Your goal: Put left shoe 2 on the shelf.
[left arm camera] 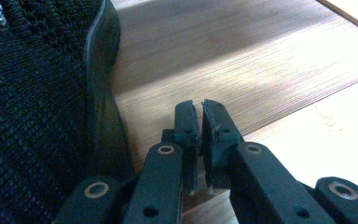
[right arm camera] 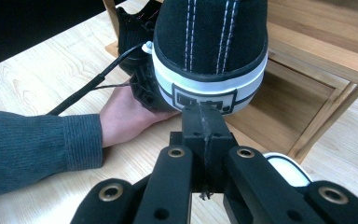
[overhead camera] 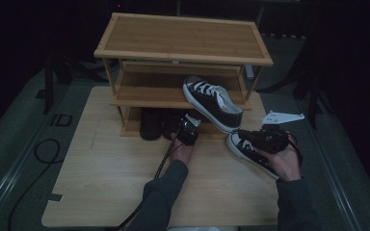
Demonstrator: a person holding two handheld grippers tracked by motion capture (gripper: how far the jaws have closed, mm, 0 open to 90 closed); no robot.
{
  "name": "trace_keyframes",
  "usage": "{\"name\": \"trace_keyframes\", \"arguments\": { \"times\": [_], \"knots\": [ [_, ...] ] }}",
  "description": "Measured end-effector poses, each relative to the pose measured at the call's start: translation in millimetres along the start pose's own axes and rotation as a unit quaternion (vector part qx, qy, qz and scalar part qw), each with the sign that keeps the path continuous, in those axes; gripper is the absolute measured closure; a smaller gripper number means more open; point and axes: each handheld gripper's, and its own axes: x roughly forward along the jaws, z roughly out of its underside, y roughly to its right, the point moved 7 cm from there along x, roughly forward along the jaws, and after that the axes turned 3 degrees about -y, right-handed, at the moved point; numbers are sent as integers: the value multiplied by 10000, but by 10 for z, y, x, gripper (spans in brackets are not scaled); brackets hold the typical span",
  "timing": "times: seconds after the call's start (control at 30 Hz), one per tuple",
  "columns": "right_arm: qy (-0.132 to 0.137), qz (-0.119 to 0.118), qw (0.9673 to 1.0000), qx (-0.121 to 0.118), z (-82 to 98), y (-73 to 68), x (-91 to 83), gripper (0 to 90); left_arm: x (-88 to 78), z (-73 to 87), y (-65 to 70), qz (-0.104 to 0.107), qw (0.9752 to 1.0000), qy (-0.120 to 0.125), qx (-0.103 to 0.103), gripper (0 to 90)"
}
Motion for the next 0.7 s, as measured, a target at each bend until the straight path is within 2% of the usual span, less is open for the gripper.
{"name": "trace_keyframes", "arguments": {
  "times": [0.3, 0.47, 0.7],
  "knots": [
    [17, 31, 10000, 30, -49, 30, 82, 900, 0, 2, 14, -23, 10000, 3, -11, 869],
    [83, -30, 9999, 60, -92, 26, 112, 900, 1, 2, 18, -49, 10000, 5, 8, 874],
    [23, -146, 9999, -59, -164, -56, 215, 900, -3, 3, 15, -94, 10000, 5, -16, 875]
  ]
}}
